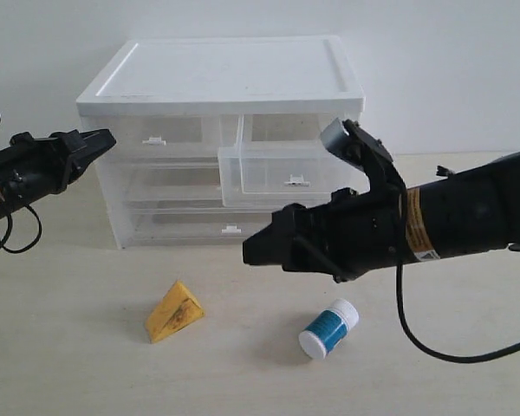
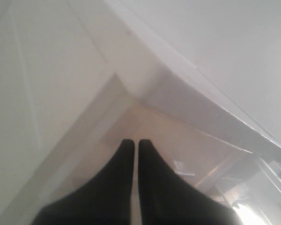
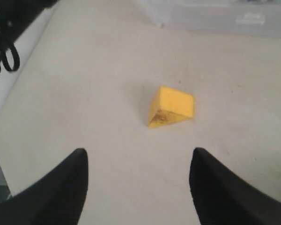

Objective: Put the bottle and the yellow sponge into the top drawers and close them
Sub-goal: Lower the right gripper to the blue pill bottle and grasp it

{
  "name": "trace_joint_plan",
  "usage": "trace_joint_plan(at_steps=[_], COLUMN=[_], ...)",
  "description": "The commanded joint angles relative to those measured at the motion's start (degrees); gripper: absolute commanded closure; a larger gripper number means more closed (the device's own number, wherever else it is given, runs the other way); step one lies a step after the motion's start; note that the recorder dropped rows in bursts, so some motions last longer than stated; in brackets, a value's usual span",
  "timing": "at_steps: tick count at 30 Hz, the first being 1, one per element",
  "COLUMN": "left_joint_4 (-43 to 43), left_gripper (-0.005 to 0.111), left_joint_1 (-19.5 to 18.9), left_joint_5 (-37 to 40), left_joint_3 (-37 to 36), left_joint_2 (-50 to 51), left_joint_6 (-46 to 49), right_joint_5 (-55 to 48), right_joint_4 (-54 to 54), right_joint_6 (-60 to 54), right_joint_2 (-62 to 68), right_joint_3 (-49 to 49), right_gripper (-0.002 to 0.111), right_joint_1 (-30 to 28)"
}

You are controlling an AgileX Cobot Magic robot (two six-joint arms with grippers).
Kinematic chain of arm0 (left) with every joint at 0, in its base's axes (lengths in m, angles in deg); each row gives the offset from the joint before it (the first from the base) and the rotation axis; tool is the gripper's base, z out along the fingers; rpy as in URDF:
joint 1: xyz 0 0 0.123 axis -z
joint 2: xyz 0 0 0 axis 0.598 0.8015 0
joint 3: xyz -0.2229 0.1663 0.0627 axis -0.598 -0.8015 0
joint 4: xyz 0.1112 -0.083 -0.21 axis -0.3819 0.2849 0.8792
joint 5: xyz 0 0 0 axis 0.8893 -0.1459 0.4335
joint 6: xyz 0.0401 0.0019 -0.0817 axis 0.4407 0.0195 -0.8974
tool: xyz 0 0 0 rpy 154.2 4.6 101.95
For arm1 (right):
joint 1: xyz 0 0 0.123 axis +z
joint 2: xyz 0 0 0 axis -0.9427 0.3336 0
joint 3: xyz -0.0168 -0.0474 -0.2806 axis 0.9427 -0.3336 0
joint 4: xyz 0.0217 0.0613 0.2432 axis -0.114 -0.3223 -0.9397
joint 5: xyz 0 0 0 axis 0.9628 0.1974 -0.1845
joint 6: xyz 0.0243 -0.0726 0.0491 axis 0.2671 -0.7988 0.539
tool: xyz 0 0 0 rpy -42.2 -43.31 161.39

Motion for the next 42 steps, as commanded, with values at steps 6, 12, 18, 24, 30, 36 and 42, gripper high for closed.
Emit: trace_joint_plan(at_steps=[6, 12, 18, 24, 30, 36, 42], left_joint_4=[2.0, 2.0, 2.0, 2.0, 2.0, 2.0, 2.0], left_gripper=[0.103, 0.103, 0.103, 0.103, 0.103, 0.103, 0.103], left_joint_1=[-0.1, -0.1, -0.1, -0.1, -0.1, -0.1, -0.1], left_joint_5=[1.0, 1.0, 1.0, 1.0, 1.0, 1.0, 1.0], left_joint_3=[0.3, 0.3, 0.3, 0.3, 0.3, 0.3, 0.3], left_joint_2=[0.3, 0.3, 0.3, 0.3, 0.3, 0.3, 0.3], left_joint_6=[-0.4, -0.4, -0.4, -0.4, -0.4, -0.4, -0.4], right_joint_5=[-3.8, -1.4, -1.9, -23.0, -41.4, -59.3, -68.9], right_joint_4=[14.0, 14.0, 14.0, 14.0, 13.6, 0.5, -28.6], right_joint_6=[10.7, 9.0, -0.3, -6.4, 3.3, -4.1, -22.7], right_joint_2=[-0.4, -0.4, -0.2, -0.2, -0.2, -0.3, -0.3], right_joint_3=[-0.6, -1.6, -1.4, -1.3, -1.1, -1.1, -1.1], right_gripper=[0.052, 0.052, 0.052, 0.052, 0.052, 0.052, 0.052], right_joint_1=[0.0, 0.9, 9.0, 21.5, 25.0, 25.0, 25.0])
